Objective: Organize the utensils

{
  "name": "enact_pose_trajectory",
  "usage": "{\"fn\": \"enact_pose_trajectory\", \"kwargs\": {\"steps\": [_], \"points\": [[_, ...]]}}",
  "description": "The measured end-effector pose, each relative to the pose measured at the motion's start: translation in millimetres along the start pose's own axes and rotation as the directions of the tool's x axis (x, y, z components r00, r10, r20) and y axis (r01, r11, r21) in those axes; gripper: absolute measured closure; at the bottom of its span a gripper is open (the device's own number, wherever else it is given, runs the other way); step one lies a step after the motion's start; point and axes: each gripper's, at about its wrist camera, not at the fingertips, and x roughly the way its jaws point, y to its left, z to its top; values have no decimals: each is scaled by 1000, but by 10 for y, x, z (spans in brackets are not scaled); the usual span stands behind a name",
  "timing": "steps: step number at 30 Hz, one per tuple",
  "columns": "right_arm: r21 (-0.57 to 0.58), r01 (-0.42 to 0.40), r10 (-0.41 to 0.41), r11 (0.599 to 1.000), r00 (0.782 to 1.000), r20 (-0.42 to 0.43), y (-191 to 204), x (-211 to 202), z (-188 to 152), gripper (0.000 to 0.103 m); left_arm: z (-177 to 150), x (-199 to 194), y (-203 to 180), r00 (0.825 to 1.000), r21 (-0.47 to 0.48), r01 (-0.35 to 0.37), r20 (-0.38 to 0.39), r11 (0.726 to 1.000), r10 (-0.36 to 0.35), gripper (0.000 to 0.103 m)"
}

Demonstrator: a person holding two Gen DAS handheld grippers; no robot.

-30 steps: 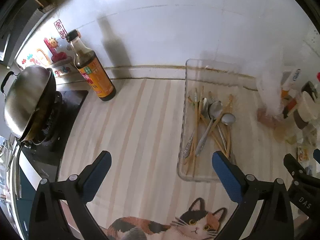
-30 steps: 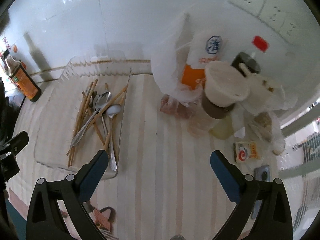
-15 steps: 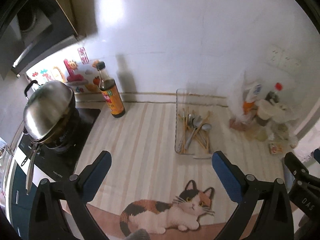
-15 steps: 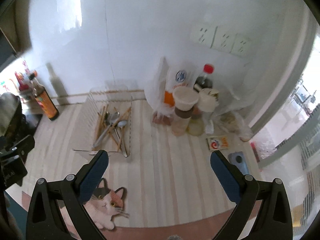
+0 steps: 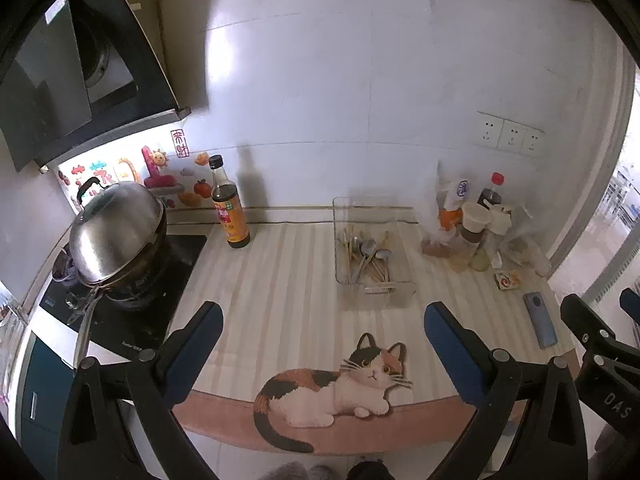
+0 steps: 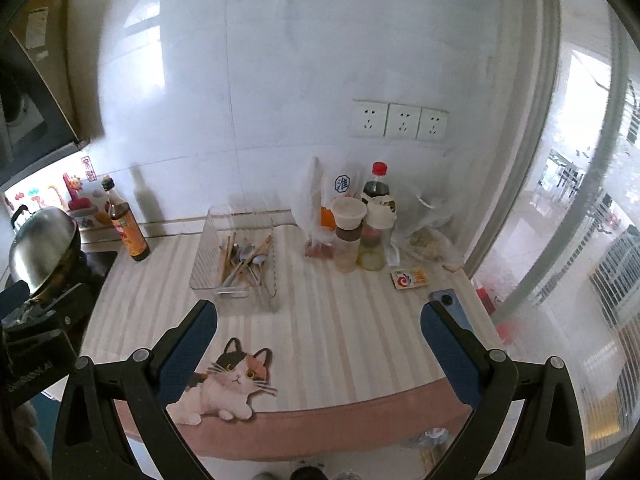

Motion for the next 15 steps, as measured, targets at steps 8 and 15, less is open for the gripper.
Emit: {"fn": "enact_pose_trajectory", "kwargs": {"steps": [8, 15], "points": [[15, -4, 4, 1000, 1000, 19, -70, -209, 7, 0, -14, -135, -25, 1000, -3, -18, -9, 1000, 18, 0], [4, -8, 8, 1000, 1000, -6, -58, -104, 130, 0, 83, -71, -72, 999, -17, -38, -34, 999, 38, 0]]}}
